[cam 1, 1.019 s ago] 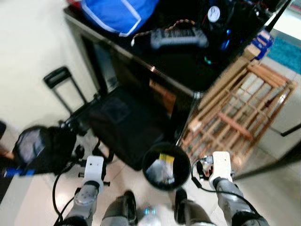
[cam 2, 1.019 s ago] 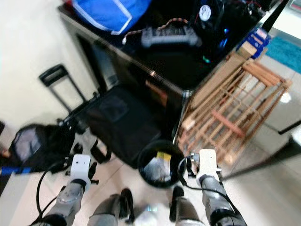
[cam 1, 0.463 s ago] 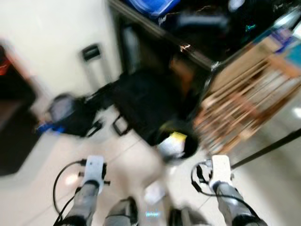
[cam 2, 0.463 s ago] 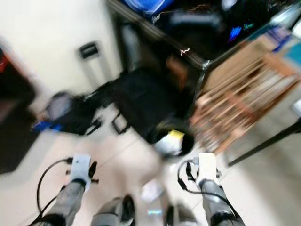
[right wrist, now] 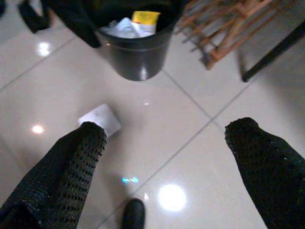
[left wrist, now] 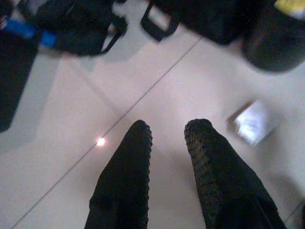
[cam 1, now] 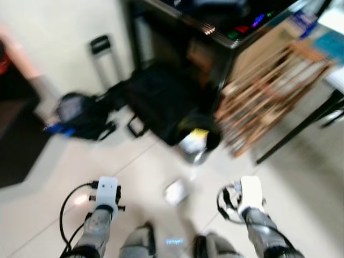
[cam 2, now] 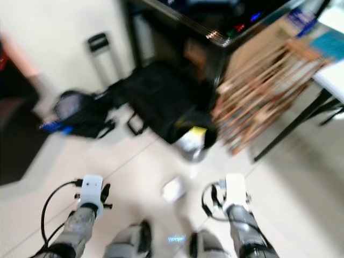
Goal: Picking trash to rubbish bin
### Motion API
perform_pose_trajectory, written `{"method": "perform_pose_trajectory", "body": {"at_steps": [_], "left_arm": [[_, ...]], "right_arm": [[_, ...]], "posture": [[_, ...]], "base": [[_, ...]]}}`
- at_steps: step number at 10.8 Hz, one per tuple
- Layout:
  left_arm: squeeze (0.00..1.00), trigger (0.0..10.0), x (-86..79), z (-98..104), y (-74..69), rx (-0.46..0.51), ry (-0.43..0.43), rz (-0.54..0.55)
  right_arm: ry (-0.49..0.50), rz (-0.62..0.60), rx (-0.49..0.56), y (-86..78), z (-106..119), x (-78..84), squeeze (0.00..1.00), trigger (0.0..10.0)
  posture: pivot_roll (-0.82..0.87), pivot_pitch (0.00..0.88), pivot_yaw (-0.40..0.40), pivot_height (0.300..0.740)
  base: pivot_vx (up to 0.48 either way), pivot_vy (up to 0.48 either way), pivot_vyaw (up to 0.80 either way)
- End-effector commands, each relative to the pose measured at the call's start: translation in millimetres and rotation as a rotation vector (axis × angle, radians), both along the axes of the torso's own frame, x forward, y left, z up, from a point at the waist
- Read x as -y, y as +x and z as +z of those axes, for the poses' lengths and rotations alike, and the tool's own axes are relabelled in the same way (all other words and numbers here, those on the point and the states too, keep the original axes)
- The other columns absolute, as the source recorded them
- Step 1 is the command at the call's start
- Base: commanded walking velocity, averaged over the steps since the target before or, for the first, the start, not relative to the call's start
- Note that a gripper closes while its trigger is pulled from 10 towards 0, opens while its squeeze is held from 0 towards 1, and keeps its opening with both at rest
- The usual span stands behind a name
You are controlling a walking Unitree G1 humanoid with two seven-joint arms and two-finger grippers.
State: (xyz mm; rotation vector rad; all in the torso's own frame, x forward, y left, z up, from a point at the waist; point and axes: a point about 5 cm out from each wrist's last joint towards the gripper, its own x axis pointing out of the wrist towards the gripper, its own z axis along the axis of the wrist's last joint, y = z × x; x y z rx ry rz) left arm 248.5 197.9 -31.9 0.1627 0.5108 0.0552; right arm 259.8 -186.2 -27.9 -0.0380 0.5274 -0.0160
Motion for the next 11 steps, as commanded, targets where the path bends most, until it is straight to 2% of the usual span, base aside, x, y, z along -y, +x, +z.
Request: {"method": "perform_pose_trajectory", "body": {"at_steps": [1, 3, 11], "left_arm": [[0.0, 10.0, 0.9, -6.9, -7.8, -0.038, -0.007, 0.007], [0.0, 10.0, 0.7, -7.0, -8.1, -0.038, -0.007, 0.009], [0.0, 10.0, 1.4, -8.9, -9.9, -0.05, -0.015, 0.019]], "right_arm": [[0.001, -0.017, -0.042, -11.8, -8.8, 5.4, 0.0, 10.0], [0.002, -0.017, -0.043, -12.4, -9.2, 5.4, 0.0, 10.0], [0.0, -0.011, -0.054, -13.4, -10.2, 5.7, 0.0, 10.0]], "posture": [[-0.01, 0.239, 0.045, 0.74], [-0.01, 0.242, 0.043, 0.74], [-0.01, 0.239, 0.039, 0.74]], "base": [[-0.319, 0.0, 0.0], [-0.311, 0.0, 0.0], [0.0, 0.0, 0.0]]}}
